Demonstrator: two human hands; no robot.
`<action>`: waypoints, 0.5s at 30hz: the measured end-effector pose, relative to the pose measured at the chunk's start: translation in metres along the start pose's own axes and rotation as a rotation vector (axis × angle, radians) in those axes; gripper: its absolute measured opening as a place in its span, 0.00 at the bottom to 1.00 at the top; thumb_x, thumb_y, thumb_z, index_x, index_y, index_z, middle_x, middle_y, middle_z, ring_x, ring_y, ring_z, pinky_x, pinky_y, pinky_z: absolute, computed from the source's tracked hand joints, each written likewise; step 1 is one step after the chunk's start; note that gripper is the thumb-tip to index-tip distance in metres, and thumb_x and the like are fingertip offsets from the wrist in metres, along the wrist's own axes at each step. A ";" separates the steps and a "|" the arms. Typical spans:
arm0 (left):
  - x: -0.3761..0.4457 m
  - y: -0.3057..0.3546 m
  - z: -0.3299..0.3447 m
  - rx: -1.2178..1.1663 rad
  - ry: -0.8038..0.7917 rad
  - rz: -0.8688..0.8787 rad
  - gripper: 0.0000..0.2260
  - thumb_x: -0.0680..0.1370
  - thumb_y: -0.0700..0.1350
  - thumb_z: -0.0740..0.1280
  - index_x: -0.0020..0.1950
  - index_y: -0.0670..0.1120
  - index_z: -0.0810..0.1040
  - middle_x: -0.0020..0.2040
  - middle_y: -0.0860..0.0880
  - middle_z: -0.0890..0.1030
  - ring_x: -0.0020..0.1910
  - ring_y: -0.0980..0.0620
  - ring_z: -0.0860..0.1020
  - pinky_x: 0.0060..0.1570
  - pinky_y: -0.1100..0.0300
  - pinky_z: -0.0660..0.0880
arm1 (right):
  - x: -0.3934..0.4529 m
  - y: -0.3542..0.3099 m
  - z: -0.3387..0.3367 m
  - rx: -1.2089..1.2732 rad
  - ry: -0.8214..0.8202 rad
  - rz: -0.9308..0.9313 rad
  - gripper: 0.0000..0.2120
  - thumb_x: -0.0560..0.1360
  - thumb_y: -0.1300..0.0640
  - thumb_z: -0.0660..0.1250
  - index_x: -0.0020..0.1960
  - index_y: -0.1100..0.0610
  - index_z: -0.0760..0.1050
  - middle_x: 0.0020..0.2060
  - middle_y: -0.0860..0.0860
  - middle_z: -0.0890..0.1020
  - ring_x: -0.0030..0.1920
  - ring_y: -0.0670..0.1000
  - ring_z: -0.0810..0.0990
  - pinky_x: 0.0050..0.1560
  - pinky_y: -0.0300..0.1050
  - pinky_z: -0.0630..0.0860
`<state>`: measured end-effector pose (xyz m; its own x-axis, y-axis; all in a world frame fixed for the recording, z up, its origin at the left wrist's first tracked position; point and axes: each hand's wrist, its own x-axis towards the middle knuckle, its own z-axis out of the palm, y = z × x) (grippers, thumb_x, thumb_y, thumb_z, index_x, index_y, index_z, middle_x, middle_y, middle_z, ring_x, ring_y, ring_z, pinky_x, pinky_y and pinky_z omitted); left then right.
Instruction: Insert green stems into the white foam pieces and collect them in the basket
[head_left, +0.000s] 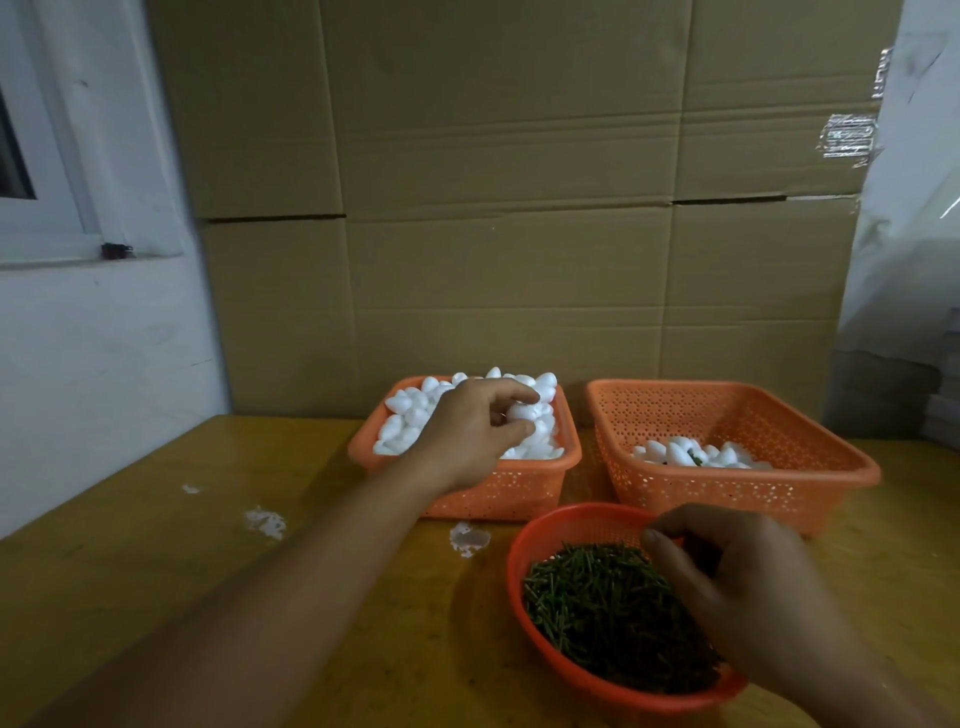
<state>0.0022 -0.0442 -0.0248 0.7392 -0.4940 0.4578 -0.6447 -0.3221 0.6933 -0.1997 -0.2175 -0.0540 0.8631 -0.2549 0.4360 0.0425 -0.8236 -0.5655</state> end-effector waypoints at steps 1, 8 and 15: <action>-0.008 0.003 0.002 -0.051 -0.010 0.004 0.12 0.77 0.39 0.71 0.60 0.49 0.81 0.50 0.53 0.84 0.51 0.58 0.83 0.58 0.57 0.78 | 0.000 0.000 0.000 -0.003 0.001 -0.002 0.08 0.71 0.42 0.65 0.38 0.42 0.80 0.29 0.39 0.81 0.26 0.45 0.78 0.28 0.55 0.78; -0.063 0.021 0.018 -0.354 -0.072 0.060 0.12 0.79 0.33 0.67 0.56 0.48 0.80 0.55 0.50 0.83 0.57 0.55 0.82 0.57 0.52 0.79 | 0.001 0.003 0.003 -0.048 -0.037 -0.031 0.03 0.73 0.48 0.71 0.43 0.40 0.82 0.33 0.34 0.82 0.31 0.41 0.81 0.32 0.50 0.81; -0.089 0.022 0.030 -0.518 -0.130 0.041 0.10 0.81 0.38 0.66 0.60 0.48 0.79 0.56 0.48 0.83 0.58 0.50 0.82 0.59 0.53 0.79 | 0.004 0.004 0.003 -0.227 -0.182 -0.008 0.07 0.73 0.50 0.74 0.41 0.37 0.83 0.38 0.34 0.83 0.39 0.41 0.82 0.41 0.46 0.82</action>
<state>-0.0833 -0.0315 -0.0673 0.6640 -0.6042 0.4405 -0.4676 0.1242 0.8752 -0.1948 -0.2199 -0.0568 0.9401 -0.1700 0.2955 -0.0467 -0.9228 -0.3823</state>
